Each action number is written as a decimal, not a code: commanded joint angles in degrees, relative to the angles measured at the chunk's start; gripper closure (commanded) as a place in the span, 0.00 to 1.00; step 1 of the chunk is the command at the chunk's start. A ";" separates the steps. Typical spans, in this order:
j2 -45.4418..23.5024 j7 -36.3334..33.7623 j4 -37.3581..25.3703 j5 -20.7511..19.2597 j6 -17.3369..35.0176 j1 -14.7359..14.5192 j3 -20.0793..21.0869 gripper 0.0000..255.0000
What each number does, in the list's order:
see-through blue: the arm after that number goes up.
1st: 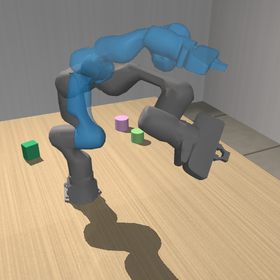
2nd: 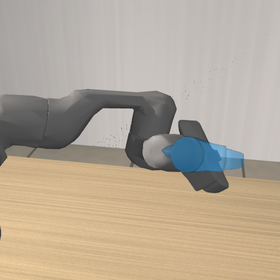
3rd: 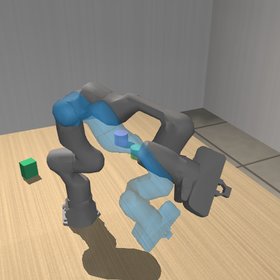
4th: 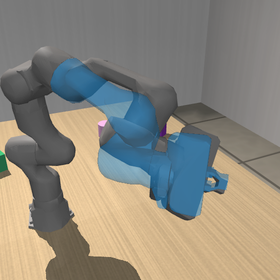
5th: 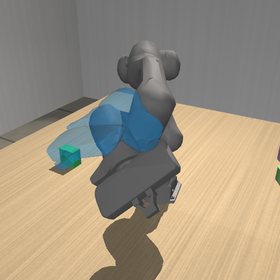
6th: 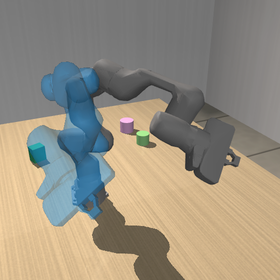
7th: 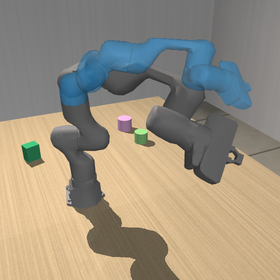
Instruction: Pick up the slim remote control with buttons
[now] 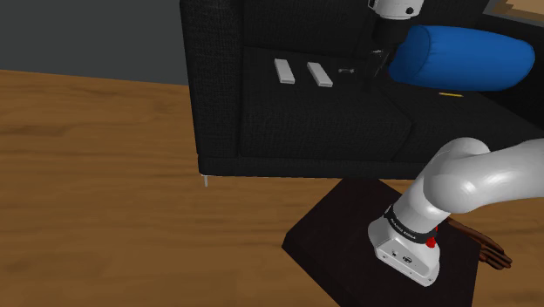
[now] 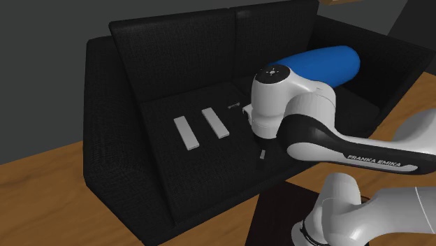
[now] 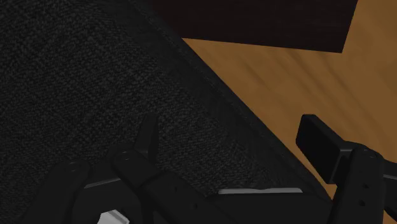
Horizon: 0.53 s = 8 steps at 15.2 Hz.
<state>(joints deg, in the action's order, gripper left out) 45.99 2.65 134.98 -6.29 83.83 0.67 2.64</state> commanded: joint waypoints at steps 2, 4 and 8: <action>-1.92 -0.60 -0.63 -0.09 1.50 0.57 -0.36 0.00; -5.79 -1.77 -2.10 -0.25 4.33 1.68 -1.09 0.00; -13.61 -3.97 -5.83 -0.39 9.31 3.69 -2.61 0.00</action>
<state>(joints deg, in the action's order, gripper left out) 34.10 -0.72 130.26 -6.71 92.22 3.88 0.35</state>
